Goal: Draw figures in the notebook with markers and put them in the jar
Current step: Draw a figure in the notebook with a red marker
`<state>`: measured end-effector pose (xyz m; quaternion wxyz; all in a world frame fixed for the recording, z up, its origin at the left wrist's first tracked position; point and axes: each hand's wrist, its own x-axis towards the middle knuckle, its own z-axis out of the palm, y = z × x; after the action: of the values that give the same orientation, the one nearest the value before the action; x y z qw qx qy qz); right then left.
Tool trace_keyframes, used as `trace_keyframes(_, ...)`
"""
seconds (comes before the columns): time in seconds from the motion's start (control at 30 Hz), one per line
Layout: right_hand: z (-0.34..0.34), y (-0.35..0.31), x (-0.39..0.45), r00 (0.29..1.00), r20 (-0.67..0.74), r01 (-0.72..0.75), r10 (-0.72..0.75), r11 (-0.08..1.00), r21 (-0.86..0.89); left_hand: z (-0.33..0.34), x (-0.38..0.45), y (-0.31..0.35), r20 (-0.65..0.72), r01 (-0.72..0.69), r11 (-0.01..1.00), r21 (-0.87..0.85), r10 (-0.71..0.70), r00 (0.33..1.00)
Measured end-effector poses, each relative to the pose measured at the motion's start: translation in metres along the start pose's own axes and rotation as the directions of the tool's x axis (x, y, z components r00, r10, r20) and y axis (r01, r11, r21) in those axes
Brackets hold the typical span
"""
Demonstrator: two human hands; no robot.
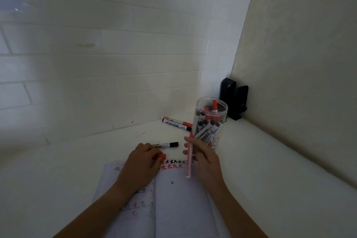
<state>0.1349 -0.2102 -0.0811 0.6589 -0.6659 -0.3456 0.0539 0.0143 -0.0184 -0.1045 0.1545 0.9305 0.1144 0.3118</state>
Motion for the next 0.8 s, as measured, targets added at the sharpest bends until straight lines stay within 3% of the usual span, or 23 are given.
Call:
trace_keyframes(0.17, 0.000, -0.007, -0.004, 0.997, 0.058, -0.051, 0.054, 0.998, -0.046, 0.001, 0.000, -0.003, 0.003, -0.009, 1.000, -0.013, 0.009, 1.000)
trace_keyframes(0.3, 0.004, -0.008, -0.007, 0.992, -0.007, -0.128, 0.129, 0.984, -0.122, 0.000, 0.001, -0.002, 0.009, 0.009, 0.999, -0.048, -0.008, 1.000)
trace_keyframes(0.43, 0.001, -0.013, -0.008, 0.966, -0.055, -0.255, 0.252, 0.965, -0.057, -0.001, 0.000, -0.002, 0.027, 0.037, 0.997, -0.067, -0.035, 0.999)
trace_keyframes(0.63, -0.002, -0.018, -0.012, 0.969, -0.062, -0.246, 0.239, 0.945, -0.215, 0.000, 0.001, -0.003, 0.033, 0.072, 0.994, -0.084, -0.069, 0.997)
trace_keyframes(0.8, -0.001, -0.020, -0.014, 0.957, -0.085, -0.290, 0.277, 0.926, -0.243, 0.000, 0.001, -0.003, 0.040, 0.069, 0.993, -0.092, -0.066, 0.997)
